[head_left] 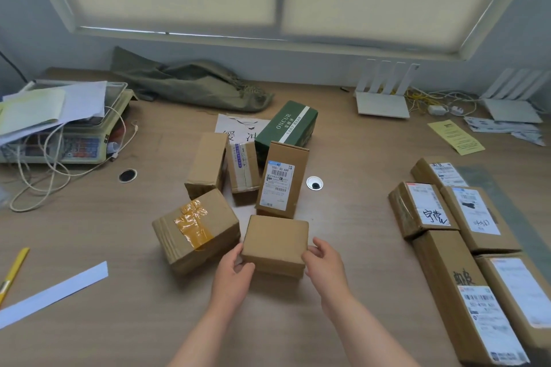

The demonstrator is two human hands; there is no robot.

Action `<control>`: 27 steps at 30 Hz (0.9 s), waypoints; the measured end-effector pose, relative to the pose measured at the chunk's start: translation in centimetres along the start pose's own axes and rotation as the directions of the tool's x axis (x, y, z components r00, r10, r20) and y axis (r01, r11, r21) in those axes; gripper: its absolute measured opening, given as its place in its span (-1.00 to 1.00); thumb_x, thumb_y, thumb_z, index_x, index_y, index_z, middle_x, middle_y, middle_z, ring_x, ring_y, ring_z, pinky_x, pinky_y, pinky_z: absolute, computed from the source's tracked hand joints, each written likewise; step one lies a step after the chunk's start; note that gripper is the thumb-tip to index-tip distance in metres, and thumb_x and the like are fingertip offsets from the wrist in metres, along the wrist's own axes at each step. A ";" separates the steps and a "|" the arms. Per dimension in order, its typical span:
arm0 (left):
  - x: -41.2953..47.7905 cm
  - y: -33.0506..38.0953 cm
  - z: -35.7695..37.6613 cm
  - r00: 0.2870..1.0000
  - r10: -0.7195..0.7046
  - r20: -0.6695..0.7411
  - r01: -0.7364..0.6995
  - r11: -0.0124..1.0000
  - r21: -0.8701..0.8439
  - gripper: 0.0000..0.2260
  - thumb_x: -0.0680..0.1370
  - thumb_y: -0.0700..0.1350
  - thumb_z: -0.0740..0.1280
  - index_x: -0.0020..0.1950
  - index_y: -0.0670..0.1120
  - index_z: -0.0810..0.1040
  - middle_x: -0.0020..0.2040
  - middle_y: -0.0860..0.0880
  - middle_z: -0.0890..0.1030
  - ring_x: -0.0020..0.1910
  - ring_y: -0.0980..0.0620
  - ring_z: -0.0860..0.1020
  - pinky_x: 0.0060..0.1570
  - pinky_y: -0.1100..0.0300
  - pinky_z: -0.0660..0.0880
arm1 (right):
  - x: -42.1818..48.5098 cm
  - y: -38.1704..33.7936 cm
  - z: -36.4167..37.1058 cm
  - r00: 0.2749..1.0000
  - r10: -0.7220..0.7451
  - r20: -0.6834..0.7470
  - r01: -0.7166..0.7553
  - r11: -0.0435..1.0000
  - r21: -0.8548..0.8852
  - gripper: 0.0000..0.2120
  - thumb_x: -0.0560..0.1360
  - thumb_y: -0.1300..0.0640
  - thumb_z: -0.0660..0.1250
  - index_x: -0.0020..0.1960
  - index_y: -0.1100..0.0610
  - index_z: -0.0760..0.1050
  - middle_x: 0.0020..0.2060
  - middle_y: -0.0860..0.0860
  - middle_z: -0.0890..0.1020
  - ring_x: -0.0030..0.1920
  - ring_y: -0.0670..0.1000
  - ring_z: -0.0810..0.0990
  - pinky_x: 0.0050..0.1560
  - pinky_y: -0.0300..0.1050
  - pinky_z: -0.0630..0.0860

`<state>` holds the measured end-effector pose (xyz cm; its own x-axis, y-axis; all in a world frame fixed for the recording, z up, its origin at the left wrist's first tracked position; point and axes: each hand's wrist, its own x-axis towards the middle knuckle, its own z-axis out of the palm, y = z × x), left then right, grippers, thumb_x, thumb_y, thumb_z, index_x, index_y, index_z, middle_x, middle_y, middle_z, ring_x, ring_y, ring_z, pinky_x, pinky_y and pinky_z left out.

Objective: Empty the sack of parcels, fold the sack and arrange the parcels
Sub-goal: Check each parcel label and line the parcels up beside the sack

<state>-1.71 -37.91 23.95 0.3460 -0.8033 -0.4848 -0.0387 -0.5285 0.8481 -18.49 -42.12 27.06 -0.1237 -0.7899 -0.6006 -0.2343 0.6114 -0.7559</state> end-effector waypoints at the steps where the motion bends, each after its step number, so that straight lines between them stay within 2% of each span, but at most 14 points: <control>1: -0.3 -0.2 0.1 1.000 0.002 -0.007 -0.002 1.000 -0.004 -0.49 0.59 -0.26 0.31 0.54 -0.05 0.35 0.38 0.01 0.46 0.02 0.26 0.48 0.17 0.20 0.40 | -0.3 0.0 -0.2 1.000 0.002 -0.006 -0.002 1.000 0.002 -0.40 0.50 0.19 0.28 0.53 0.11 0.29 0.27 0.01 0.57 0.26 0.04 0.54 0.37 0.09 0.46; 3: -1.2 -0.3 0.6 0.999 0.023 -0.029 -0.023 1.000 -0.013 -0.53 0.60 -0.25 0.31 0.51 -0.03 0.39 0.39 0.00 0.42 -0.03 0.31 0.46 0.12 0.21 0.38 | -0.7 0.0 -0.8 1.000 0.005 -0.021 -0.005 1.000 0.014 -0.48 0.50 0.15 0.28 0.46 0.12 0.39 0.14 0.00 0.60 0.22 0.07 0.56 0.34 0.12 0.48; 5: -2.1 -0.2 1.3 0.998 0.032 -0.046 -0.034 0.999 -0.043 -0.55 0.60 -0.25 0.30 0.49 0.01 0.40 0.35 0.02 0.39 0.00 0.30 0.48 0.11 0.19 0.40 | -1.6 -0.4 -1.7 0.999 -0.027 -0.032 0.028 0.999 0.033 -0.74 0.53 0.16 0.26 0.20 0.05 0.54 0.00 0.04 0.62 0.12 0.10 0.58 0.26 0.08 0.53; 6: -2.5 0.0 1.6 0.998 0.038 -0.054 -0.041 0.997 -0.065 -0.55 0.61 -0.24 0.29 0.49 0.02 0.40 0.33 0.03 0.38 0.04 0.26 0.50 0.13 0.17 0.43 | -1.9 -0.4 -2.2 0.998 -0.062 -0.032 0.064 0.996 0.057 -0.80 0.54 0.17 0.24 0.08 0.02 0.60 -0.11 -0.01 0.63 0.02 0.08 0.60 0.15 0.01 0.55; 8: -3.2 0.5 2.3 0.997 0.044 -0.068 -0.052 0.991 -0.119 -0.58 0.63 -0.20 0.28 0.46 0.09 0.42 0.33 0.01 0.39 0.15 0.15 0.52 0.22 0.09 0.48 | -2.7 -0.6 -3.4 0.992 -0.121 -0.039 0.125 0.985 0.123 -0.74 0.59 0.18 0.21 -0.11 0.01 0.65 -0.24 -0.14 0.67 -0.14 -0.04 0.59 -0.05 -0.08 0.50; 9: -3.6 0.8 2.7 0.997 0.043 -0.070 -0.054 0.986 -0.156 -0.62 0.64 -0.17 0.28 0.42 0.14 0.43 0.33 0.00 0.40 0.19 0.10 0.52 0.25 0.06 0.49 | -3.2 -0.7 -4.0 0.990 -0.133 -0.049 0.139 0.978 0.156 -0.73 0.62 0.15 0.20 -0.10 0.00 0.65 -0.20 -0.14 0.70 -0.13 -0.06 0.61 -0.08 -0.10 0.49; 11: -4.6 2.0 3.5 0.997 0.035 -0.066 -0.052 0.960 -0.274 -0.77 0.66 -0.12 0.25 0.27 0.15 0.47 0.26 -0.02 0.49 0.22 0.03 0.54 0.21 0.05 0.50 | -3.9 -0.9 -5.5 0.989 -0.139 -0.056 0.148 0.965 0.216 -0.75 0.65 0.04 0.16 0.03 0.03 0.62 -0.06 0.00 0.70 -0.01 -0.03 0.64 -0.07 -0.09 0.52; 14: -6.4 3.8 4.4 0.997 0.048 -0.063 -0.069 0.924 -0.376 -0.90 0.67 -0.02 0.21 0.14 0.07 0.49 0.17 -0.08 0.58 0.17 0.00 0.56 0.17 0.02 0.53 | -4.7 -1.6 -7.7 0.985 -0.161 -0.063 0.172 0.947 0.272 -0.65 0.66 -0.09 0.12 0.09 0.12 0.57 -0.10 0.04 0.65 -0.03 0.01 0.62 -0.01 0.00 0.54; 18: -8.5 5.7 5.8 0.997 0.078 -0.025 -0.082 0.916 -0.394 -0.70 0.62 0.25 0.19 0.17 0.06 0.45 0.16 -0.08 0.59 0.20 -0.03 0.56 0.15 0.02 0.55 | -5.7 -2.2 -10.4 0.979 -0.202 -0.039 0.205 0.936 0.285 -0.65 0.59 -0.18 0.24 0.06 0.09 0.55 -0.06 0.03 0.66 -0.04 0.01 0.60 0.10 0.12 0.56; 20: -9.3 6.5 6.7 0.997 0.081 -0.002 -0.075 0.913 -0.402 -0.54 0.49 0.39 0.23 0.18 0.08 0.44 0.14 -0.04 0.59 0.19 -0.01 0.56 0.13 0.03 0.56 | -6.0 -2.3 -11.8 0.977 -0.209 -0.031 0.209 0.933 0.294 -0.69 0.57 -0.15 0.30 0.06 0.09 0.54 -0.03 0.04 0.66 -0.04 0.02 0.60 0.13 0.15 0.56; 23: -10.0 7.4 7.7 0.997 0.077 0.025 -0.059 0.904 -0.424 -0.46 0.39 0.43 0.31 0.15 0.07 0.45 0.13 -0.06 0.59 0.17 -0.01 0.56 0.12 0.04 0.56 | -6.2 -2.3 -13.1 0.970 -0.245 0.004 0.232 0.923 0.308 -0.76 0.58 -0.06 0.30 0.11 0.09 0.55 -0.01 0.06 0.66 -0.06 0.00 0.61 0.03 0.04 0.57; 25: -10.5 7.5 8.3 0.997 0.072 0.027 -0.054 0.910 -0.412 -0.37 0.33 0.41 0.39 0.16 -0.03 0.45 0.11 -0.09 0.60 0.13 -0.02 0.57 0.10 0.04 0.56 | -6.2 -2.0 -14.1 0.963 -0.265 0.043 0.239 0.921 0.308 -0.79 0.59 -0.01 0.28 0.13 0.08 0.56 0.03 0.09 0.67 -0.02 0.01 0.62 0.01 -0.03 0.55; 27: -11.0 7.5 8.8 0.996 0.081 0.032 -0.062 0.913 -0.402 -0.29 0.24 0.35 0.37 0.18 -0.13 0.44 0.09 -0.12 0.59 0.06 -0.02 0.56 0.09 0.03 0.51 | -6.2 -1.6 -15.0 0.959 -0.274 0.069 0.243 0.925 0.291 -0.82 0.57 0.04 0.28 0.12 0.04 0.57 0.06 0.11 0.67 0.02 0.04 0.61 0.03 -0.02 0.52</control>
<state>-14.04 -35.40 33.77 0.3118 -0.8519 -0.4208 0.3203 -0.3228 0.8906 -31.80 -38.90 35.89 0.0119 -0.9220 -0.3871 0.0336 0.3873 -0.9213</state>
